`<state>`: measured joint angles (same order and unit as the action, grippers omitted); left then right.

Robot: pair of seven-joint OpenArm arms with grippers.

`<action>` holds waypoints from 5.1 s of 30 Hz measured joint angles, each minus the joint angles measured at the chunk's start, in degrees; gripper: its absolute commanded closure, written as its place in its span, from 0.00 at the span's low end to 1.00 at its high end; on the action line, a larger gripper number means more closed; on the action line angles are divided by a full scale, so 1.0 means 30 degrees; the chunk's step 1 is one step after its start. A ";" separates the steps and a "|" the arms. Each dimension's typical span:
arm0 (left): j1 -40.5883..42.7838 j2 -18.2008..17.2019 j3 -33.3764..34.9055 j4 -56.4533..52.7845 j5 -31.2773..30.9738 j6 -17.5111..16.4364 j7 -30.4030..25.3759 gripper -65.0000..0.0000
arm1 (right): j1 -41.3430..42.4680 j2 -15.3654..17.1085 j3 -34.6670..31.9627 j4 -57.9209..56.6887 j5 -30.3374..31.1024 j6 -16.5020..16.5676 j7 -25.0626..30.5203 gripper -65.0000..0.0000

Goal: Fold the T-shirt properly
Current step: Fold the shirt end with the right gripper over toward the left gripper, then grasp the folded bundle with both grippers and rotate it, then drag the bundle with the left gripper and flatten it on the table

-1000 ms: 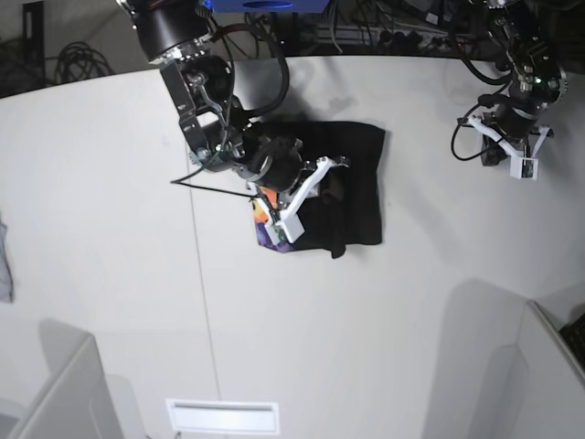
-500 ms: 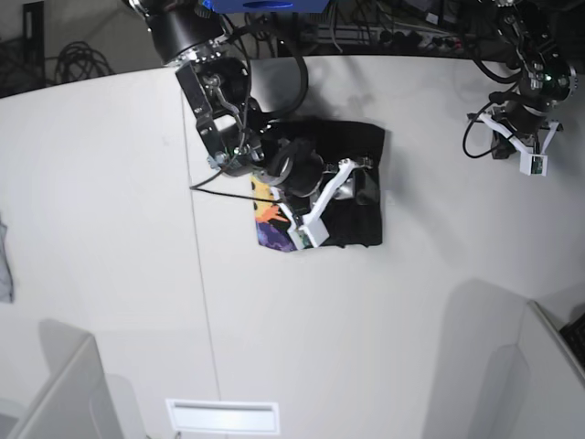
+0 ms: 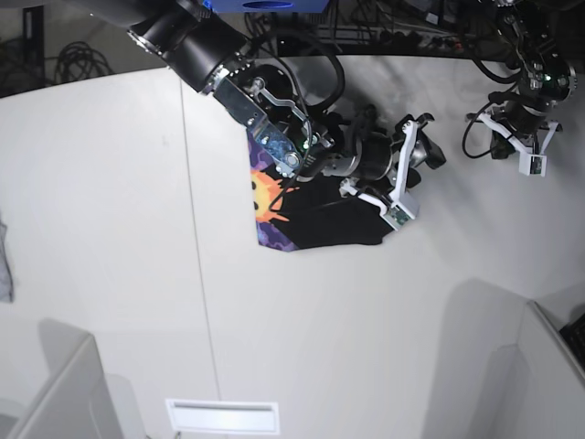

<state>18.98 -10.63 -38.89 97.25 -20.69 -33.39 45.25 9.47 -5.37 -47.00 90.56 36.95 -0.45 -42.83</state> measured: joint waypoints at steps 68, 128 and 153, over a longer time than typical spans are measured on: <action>-0.4116 0.1202 0.8036 -0.8138 -1.2182 -0.2397 -0.0831 0.23 | -0.7293 0.7512 1.0440 0.6091 0.0087 -0.3359 0.2521 1.00; -1.4039 -0.3789 2.8786 -0.5370 0.2586 -0.2047 -0.0852 1.00 | -1.3661 0.3927 1.8637 0.6433 0.0095 -0.3351 0.4160 1.00; -1.5256 -0.0007 3.0745 -0.6783 0.7308 -0.2018 -0.0546 1.00 | -1.4025 0.2973 2.1048 0.5778 0.0087 -0.3359 0.4102 1.00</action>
<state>-26.79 -10.66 53.34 76.90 1.23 -39.44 43.62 -32.60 3.55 16.14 107.90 37.21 -10.52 -30.52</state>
